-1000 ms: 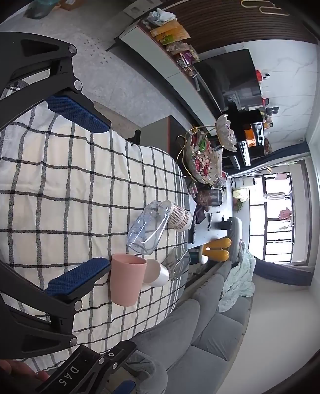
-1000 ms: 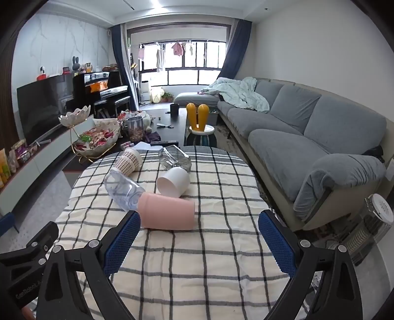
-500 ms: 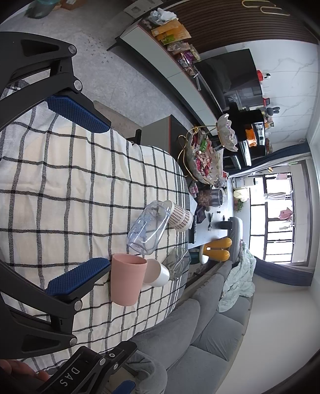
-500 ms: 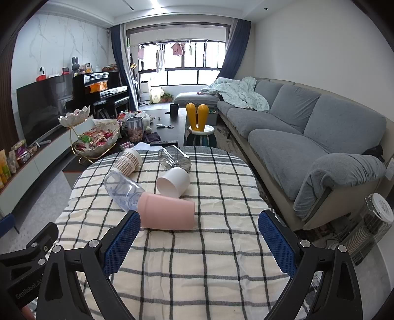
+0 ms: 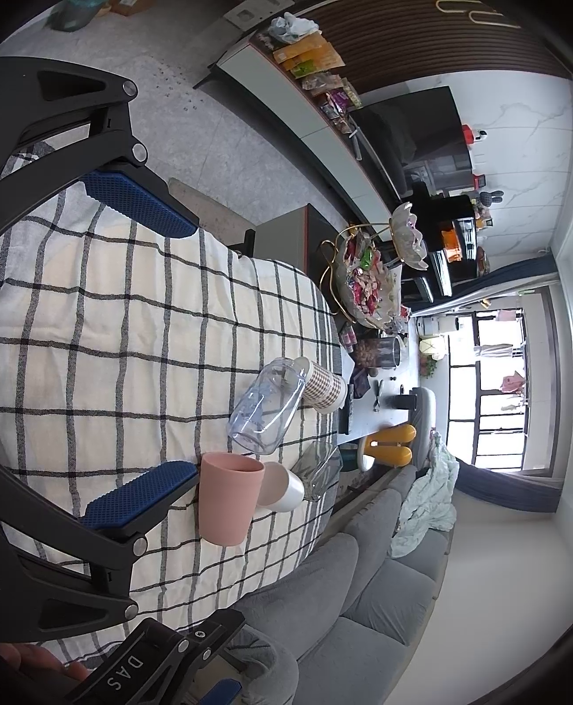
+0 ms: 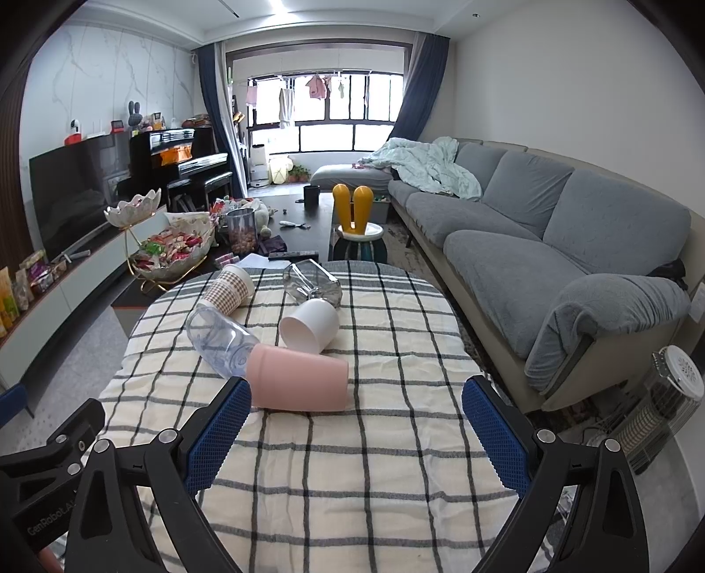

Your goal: Flip cup upside down

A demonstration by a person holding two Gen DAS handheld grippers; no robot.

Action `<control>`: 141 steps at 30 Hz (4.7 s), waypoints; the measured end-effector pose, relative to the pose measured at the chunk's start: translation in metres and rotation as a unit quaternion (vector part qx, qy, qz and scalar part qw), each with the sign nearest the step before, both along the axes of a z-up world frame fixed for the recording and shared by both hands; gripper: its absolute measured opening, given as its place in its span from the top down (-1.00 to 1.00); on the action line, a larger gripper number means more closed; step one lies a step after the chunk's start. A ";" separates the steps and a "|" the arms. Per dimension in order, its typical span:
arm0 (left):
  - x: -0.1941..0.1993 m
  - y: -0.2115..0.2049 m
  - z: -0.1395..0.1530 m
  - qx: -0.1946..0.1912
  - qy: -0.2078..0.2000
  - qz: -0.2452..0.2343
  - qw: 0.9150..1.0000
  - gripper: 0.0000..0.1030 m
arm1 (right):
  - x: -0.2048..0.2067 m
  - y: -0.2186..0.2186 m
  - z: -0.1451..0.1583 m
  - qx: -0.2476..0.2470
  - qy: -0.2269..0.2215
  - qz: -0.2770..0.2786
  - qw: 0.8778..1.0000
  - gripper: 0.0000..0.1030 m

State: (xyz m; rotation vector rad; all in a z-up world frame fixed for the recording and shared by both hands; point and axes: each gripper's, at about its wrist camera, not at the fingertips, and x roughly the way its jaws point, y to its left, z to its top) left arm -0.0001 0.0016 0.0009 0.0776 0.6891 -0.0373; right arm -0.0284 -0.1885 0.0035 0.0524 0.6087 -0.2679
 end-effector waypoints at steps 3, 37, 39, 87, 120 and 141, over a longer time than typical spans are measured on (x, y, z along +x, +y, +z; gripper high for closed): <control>0.000 0.000 0.000 -0.001 0.000 0.001 1.000 -1.00 | 0.000 0.000 0.000 0.000 -0.001 0.000 1.000 -0.88; 0.001 0.001 0.000 -0.002 0.002 0.000 1.000 -1.00 | 0.001 0.000 0.000 0.001 0.003 0.000 1.000 -0.88; 0.001 0.001 0.000 -0.002 0.002 0.000 1.000 -1.00 | 0.001 0.000 0.000 0.001 0.004 0.000 1.000 -0.88; 0.217 -0.009 -0.008 -0.004 0.032 -0.123 0.992 -1.00 | 0.188 0.008 0.005 0.031 0.014 -0.063 0.997 -0.88; 0.364 -0.040 -0.110 -0.026 0.219 -0.200 0.955 -0.26 | 0.285 -0.008 -0.058 0.106 0.103 -0.118 0.982 -0.89; 0.291 -0.044 -0.028 -0.035 0.150 -0.175 0.972 -0.17 | 0.227 -0.029 -0.005 0.100 0.060 -0.116 0.986 -0.89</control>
